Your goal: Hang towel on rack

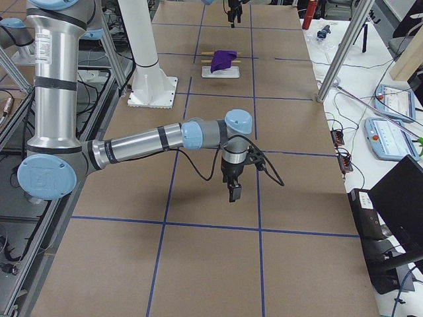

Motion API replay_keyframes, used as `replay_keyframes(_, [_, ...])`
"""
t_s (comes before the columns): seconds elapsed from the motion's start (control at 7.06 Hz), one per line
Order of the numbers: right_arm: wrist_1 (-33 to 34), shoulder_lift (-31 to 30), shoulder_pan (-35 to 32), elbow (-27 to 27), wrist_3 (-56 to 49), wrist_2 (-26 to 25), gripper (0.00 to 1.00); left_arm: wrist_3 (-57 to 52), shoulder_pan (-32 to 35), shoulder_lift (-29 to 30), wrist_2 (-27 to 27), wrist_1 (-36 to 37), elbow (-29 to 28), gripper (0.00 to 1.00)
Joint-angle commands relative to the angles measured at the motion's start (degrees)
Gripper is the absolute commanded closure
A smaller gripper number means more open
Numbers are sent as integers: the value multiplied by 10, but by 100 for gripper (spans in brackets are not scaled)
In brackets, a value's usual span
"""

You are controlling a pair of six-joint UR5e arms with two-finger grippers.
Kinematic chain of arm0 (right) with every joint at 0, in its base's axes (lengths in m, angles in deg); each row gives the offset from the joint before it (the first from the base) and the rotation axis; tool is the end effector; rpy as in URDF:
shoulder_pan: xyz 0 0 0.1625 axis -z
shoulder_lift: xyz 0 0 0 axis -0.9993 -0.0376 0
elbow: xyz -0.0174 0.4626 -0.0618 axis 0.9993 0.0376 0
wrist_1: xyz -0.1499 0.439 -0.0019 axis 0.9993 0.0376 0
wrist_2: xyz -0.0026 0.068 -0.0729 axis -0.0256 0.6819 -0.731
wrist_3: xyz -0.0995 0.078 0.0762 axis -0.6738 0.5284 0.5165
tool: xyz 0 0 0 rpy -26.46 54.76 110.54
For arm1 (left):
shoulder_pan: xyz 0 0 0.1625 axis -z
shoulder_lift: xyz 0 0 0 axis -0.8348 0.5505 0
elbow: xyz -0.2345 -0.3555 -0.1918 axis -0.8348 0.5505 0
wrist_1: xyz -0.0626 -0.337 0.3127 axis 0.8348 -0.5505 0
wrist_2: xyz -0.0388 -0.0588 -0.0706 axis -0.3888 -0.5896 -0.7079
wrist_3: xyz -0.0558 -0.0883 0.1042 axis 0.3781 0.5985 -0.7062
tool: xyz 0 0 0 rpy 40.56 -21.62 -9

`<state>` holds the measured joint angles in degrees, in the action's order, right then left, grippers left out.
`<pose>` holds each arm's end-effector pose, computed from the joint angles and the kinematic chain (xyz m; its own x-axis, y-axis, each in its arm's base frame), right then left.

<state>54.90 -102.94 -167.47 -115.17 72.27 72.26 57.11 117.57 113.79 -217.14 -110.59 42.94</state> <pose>-0.0345 -0.5013 0.6496 0.8182 -0.2570 0.5143 0.2346 0.9659 0.1095 0.2355 -0.5120 0.4861 0.5950 0.4015 -0.6962 -0.1193 0.9008 0.4175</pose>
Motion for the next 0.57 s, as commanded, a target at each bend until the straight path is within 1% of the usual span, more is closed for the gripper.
replay_keyframes(0.0, [-9,-7,-102,66,-64,71,0,-116,109,-3,-36,159,-29,0])
replay_keyframes(0.14, [-11,-13,-146,95,-92,100,0,-212,167,-5,-36,209,-40,0])
replay_keyframes(0.28, [-10,-27,-164,99,-120,97,0,-298,209,-10,-37,216,-85,0])
replay_keyframes(0.42, [-10,-35,-174,99,-110,97,0,-334,249,-12,-37,216,-131,0])
